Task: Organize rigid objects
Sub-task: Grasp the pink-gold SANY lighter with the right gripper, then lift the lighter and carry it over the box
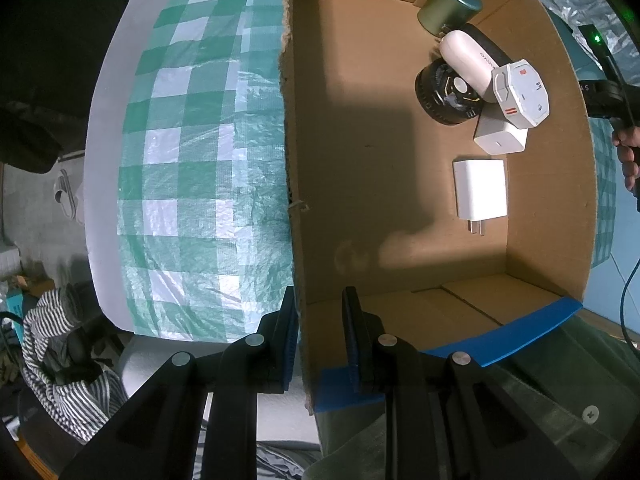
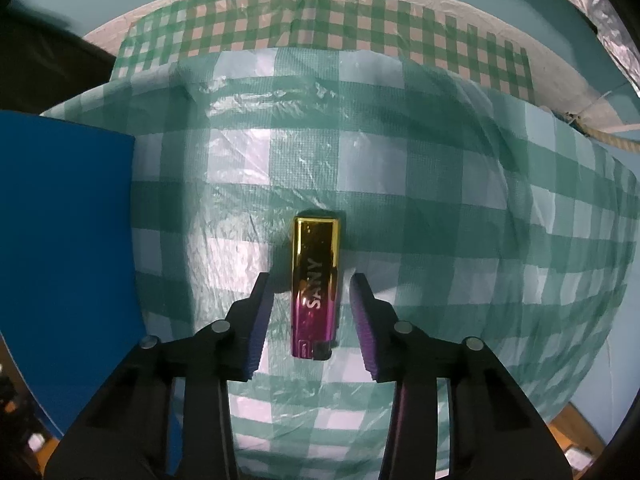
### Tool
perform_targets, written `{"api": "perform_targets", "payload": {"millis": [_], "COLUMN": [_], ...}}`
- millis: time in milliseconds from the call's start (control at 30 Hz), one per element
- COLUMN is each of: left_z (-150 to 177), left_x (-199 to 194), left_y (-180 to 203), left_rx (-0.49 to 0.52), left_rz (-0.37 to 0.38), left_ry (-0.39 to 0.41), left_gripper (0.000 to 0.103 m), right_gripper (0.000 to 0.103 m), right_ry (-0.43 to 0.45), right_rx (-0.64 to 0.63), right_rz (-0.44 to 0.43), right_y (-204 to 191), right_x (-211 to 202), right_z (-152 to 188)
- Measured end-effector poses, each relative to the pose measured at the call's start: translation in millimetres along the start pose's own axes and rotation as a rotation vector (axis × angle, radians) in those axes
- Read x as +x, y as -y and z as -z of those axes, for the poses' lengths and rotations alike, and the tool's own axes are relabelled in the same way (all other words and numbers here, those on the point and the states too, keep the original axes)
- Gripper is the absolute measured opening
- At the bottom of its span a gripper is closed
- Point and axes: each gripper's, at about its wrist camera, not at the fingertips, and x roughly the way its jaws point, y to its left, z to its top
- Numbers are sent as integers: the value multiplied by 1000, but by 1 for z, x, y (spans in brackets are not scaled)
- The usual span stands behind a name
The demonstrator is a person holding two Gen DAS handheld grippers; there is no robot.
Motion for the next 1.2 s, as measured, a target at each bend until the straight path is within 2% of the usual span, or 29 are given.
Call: {"api": "perform_targets", "payload": {"millis": [33,100,633,1200], "left_z": [0,0,-3,-5], "left_x": [0,1,-1,-4], "left_y": [0,0,-2,5], "left_rx": [0,0,4,6], "left_rz": [0,2,1,3], "left_ry": [0,0,-7,-1], "left_gripper": [21,21,21,21], "right_gripper": [35,23,23,23], "right_ry": [1,6,5,77], "right_rx": [-1,4,-63,-263], "right_rz": [8,28,-18,-41], "right_y": [-1,-1,-1,-34], "right_x": [0,0,-11,-80], "right_z": [0,1,13,27]}}
